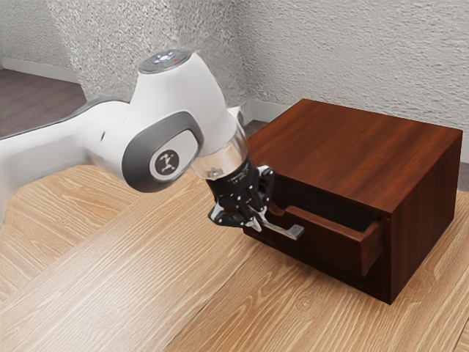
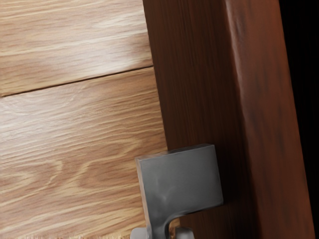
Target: Pull the drawer handle with one arm to open the drawer
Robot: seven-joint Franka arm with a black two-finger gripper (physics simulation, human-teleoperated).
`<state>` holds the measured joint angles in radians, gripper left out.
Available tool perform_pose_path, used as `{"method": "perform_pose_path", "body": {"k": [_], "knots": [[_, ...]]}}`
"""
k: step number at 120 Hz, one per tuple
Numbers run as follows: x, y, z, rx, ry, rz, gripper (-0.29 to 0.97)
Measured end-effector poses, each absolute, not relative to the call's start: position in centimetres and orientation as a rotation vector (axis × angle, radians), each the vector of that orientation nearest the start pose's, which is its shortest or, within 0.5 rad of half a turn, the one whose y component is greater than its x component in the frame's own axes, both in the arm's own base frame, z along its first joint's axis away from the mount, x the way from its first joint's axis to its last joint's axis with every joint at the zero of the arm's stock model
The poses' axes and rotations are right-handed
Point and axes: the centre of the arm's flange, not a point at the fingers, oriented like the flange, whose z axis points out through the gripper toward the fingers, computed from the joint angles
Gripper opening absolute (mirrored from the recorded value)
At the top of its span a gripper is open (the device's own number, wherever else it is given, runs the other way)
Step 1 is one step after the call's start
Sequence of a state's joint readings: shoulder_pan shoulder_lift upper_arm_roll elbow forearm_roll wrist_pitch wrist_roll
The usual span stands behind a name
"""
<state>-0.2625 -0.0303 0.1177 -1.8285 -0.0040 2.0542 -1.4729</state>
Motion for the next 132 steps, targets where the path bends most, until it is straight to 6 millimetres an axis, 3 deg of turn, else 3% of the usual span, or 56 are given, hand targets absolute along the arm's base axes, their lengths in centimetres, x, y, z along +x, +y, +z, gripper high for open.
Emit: {"method": "perform_pose_path", "body": {"k": [107, 132], "knots": [[44.3, -5.6, 57.4, -2.589, -2.163, -0.242, -0.09], [42.8, -5.4, 57.8, -2.593, -2.187, -0.258, -0.08]]}}
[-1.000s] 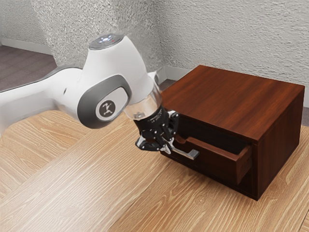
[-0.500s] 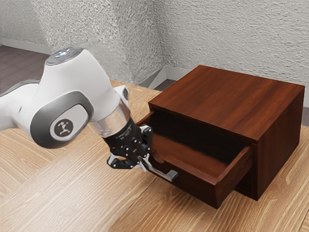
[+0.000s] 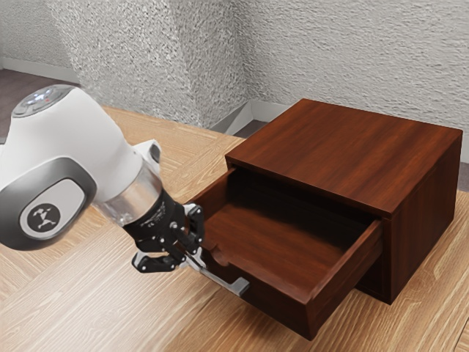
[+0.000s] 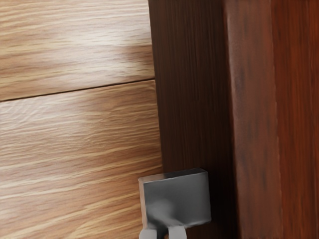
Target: Pull the drawer handle with one arm to open the drawer
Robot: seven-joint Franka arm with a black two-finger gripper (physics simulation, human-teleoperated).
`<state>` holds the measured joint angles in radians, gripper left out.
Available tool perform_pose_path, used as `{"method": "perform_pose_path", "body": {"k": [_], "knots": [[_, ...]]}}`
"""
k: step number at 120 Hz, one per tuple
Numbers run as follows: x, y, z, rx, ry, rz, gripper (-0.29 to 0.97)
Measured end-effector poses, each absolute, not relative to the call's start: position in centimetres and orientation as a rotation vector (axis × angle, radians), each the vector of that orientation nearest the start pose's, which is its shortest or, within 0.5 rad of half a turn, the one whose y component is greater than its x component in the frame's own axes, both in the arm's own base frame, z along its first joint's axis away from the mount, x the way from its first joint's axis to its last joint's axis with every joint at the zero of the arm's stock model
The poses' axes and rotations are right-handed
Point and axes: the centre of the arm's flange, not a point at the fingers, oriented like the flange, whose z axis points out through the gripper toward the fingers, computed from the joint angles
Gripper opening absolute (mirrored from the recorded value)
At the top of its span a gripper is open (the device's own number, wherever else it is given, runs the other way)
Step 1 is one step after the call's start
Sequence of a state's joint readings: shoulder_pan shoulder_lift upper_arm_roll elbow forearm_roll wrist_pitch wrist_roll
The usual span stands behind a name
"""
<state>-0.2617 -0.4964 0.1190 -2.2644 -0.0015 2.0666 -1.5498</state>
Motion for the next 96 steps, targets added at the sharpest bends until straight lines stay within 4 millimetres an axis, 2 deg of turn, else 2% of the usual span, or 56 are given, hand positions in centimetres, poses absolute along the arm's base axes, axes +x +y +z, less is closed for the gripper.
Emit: {"method": "perform_pose_path", "body": {"k": [17, 27, 42, 46, 50, 55, 60, 76, 96], "knots": [[42.9, -5.2, 58.2, -2.588, -2.203, -0.285, 0.27], [41.9, -6.5, 59.5, -2.613, -2.178, -0.346, 0.41], [37.8, -8.7, 64.6, -2.689, -2.131, -0.496, 0.53], [37.2, -9.1, 66.8, -2.707, -2.131, -0.539, 0.55], [37.1, -8.8, 69.6, -2.709, -2.155, -0.594, 0.57], [37.9, -7.5, 73.3, -2.669, -2.221, -0.675, 0.59], [38.9, -7.0, 75.1, -2.636, -2.259, -0.691, 0.61], [42.0, -5.8, 76.7, -2.497, -2.348, -0.486, 0.65], [43.0, -5.8, 72.1, -2.352, -2.335, -0.209, 0.67]]}}
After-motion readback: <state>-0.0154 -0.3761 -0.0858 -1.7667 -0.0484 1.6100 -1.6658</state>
